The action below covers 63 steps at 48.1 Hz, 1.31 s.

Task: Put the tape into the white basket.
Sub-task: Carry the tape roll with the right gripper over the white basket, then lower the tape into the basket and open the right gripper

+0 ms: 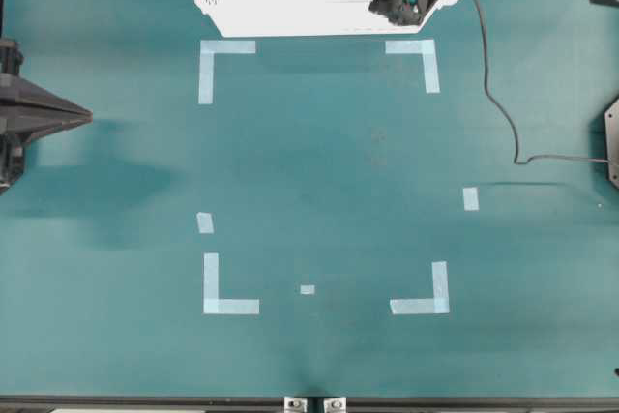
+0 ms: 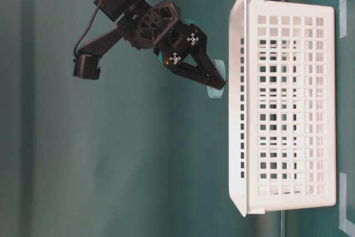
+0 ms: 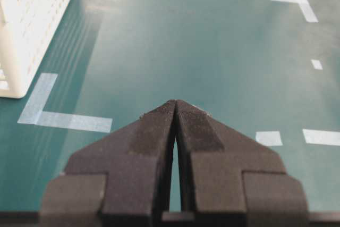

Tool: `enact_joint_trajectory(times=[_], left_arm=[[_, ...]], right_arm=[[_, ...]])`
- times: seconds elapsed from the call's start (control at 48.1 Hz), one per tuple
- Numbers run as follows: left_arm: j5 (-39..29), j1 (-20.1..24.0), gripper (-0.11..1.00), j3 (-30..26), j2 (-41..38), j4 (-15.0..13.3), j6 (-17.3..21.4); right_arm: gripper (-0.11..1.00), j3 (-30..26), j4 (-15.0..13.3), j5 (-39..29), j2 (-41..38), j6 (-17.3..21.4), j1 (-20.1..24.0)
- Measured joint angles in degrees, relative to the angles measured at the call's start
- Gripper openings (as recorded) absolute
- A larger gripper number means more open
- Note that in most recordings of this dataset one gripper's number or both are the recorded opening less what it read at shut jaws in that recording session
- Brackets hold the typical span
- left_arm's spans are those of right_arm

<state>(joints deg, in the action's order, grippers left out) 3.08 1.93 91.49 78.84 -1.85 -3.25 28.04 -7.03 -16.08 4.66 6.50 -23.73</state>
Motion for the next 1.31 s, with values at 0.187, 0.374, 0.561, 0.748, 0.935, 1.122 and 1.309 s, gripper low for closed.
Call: enact_joint_trajectory(times=[0.187, 0.374, 0.561, 0.748, 0.935, 1.122, 1.309], left_arm=[[0.0, 0.0, -0.11, -0.09, 0.0, 0.0, -0.09], [0.0, 0.0, -0.11, 0.0, 0.0, 0.0, 0.0], [0.0, 0.0, -0.11, 0.0, 0.0, 0.0, 0.0], [0.09, 0.0, -0.11, 0.0, 0.0, 0.0, 0.0], [0.09, 0.0, -0.11, 0.0, 0.0, 0.0, -0.09], [0.09, 0.0, -0.11, 0.0, 0.0, 0.0, 0.0], [0.09, 0.0, -0.11, 0.09, 0.0, 0.0, 0.0]], right_arm=[[0.68, 0.88, 0.0, 2.99, 0.0, 0.09, -2.55], [0.68, 2.29, 0.0, 8.96, 0.0, 0.09, -3.08], [0.68, 3.25, -0.09, 9.84, 0.0, 0.0, -3.08], [0.69, 3.52, 0.0, 8.61, 0.0, 0.0, -3.08], [0.98, 3.87, 0.0, 7.29, 0.0, -0.44, -2.9], [0.95, 3.96, 0.0, 7.29, 0.0, -0.44, -2.72], [0.95, 3.96, 0.0, 7.29, 0.26, -0.44, -1.93]])
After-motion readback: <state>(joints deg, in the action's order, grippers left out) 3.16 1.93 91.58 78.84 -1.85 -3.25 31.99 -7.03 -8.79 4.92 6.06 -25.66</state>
